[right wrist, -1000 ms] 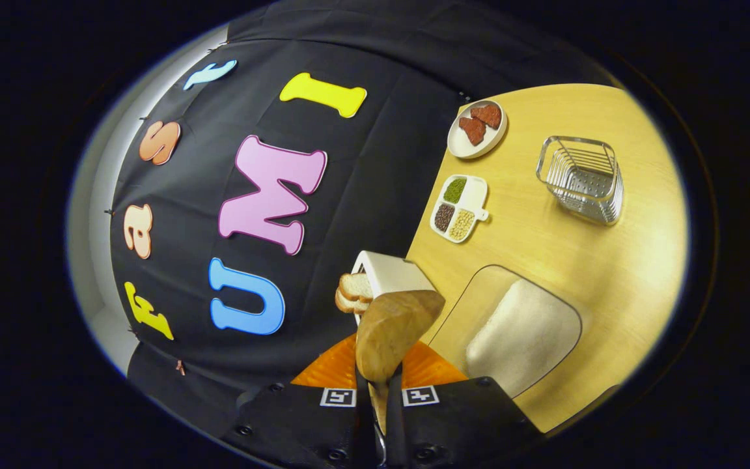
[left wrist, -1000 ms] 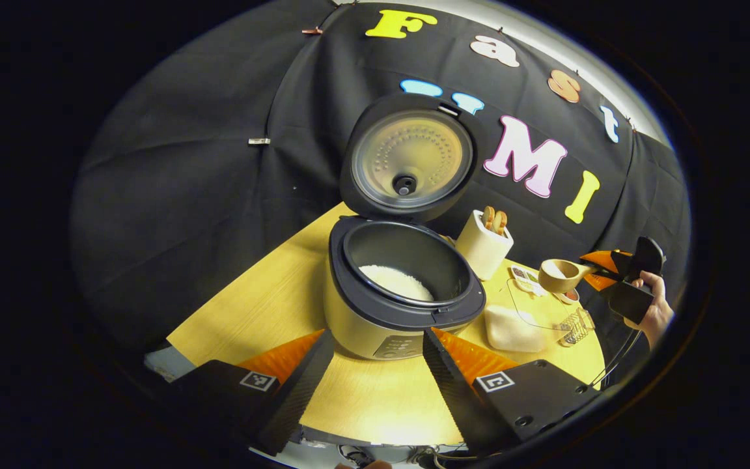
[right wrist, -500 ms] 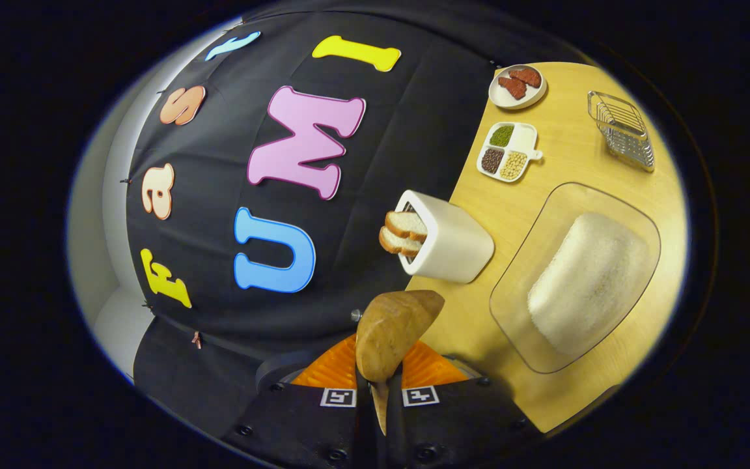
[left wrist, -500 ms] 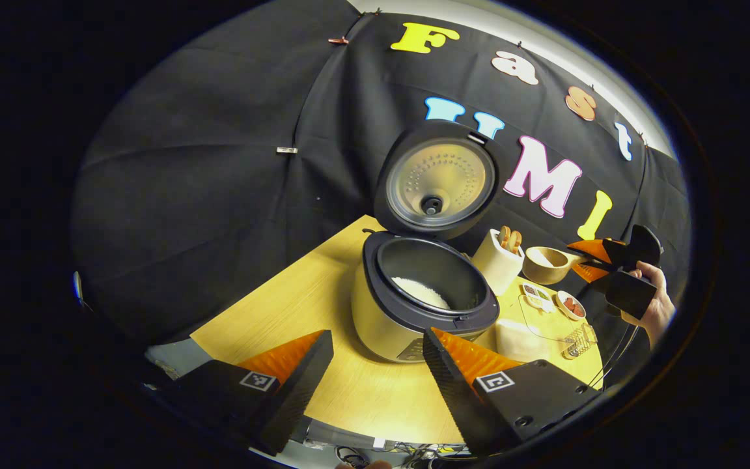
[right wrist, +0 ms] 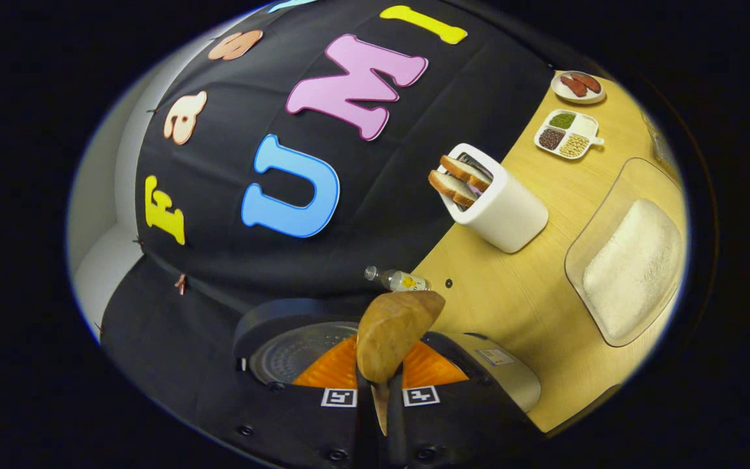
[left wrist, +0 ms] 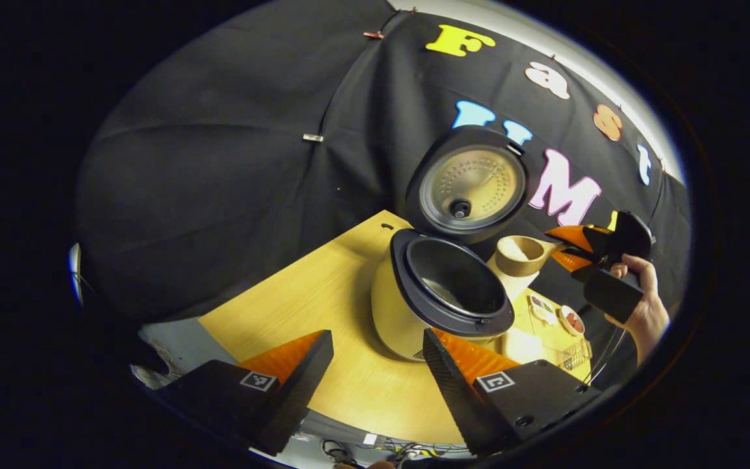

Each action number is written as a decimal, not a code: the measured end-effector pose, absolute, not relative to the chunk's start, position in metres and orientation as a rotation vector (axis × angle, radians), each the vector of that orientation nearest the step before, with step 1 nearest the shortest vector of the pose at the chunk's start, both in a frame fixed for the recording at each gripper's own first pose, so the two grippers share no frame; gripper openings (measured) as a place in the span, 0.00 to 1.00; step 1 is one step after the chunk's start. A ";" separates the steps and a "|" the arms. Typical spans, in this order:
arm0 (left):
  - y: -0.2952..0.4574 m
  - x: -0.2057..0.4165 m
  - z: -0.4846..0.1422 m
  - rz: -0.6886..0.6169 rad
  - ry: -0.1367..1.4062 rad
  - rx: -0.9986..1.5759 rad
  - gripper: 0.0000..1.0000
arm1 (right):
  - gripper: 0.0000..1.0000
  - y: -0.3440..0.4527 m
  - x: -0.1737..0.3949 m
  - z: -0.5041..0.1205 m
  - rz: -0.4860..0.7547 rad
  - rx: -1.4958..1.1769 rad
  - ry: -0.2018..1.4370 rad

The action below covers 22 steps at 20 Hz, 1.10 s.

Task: Close the left gripper, press the button to open the rice cooker; take a wooden spoon from the chopstick holder with the right hand, scoop a spoonful of rice and pour it into the rice cooker, then put the wooden spoon back into the chopstick holder.

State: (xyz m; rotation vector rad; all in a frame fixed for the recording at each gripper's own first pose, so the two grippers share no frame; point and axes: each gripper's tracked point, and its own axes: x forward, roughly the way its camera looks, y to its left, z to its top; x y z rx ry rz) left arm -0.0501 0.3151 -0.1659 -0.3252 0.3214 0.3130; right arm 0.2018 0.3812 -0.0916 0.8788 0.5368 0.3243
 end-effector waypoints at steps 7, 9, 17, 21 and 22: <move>0.335 -0.045 -0.163 0.326 0.309 -0.368 0.95 | 0.11 0.427 0.211 -0.094 0.432 0.398 0.387; 0.339 -0.043 -0.163 0.317 0.316 -0.395 0.96 | 0.11 0.437 0.207 -0.100 0.469 0.311 0.371; 0.362 -0.045 -0.153 0.329 0.278 -0.362 0.96 | 0.11 0.461 0.196 -0.121 0.600 -0.057 0.231; 0.357 -0.045 -0.151 0.321 0.262 -0.393 0.96 | 0.11 0.482 0.181 -0.127 0.720 -0.176 0.194; 0.356 -0.044 -0.153 0.314 0.258 -0.401 0.96 | 0.11 0.485 0.177 -0.126 0.740 -0.219 0.173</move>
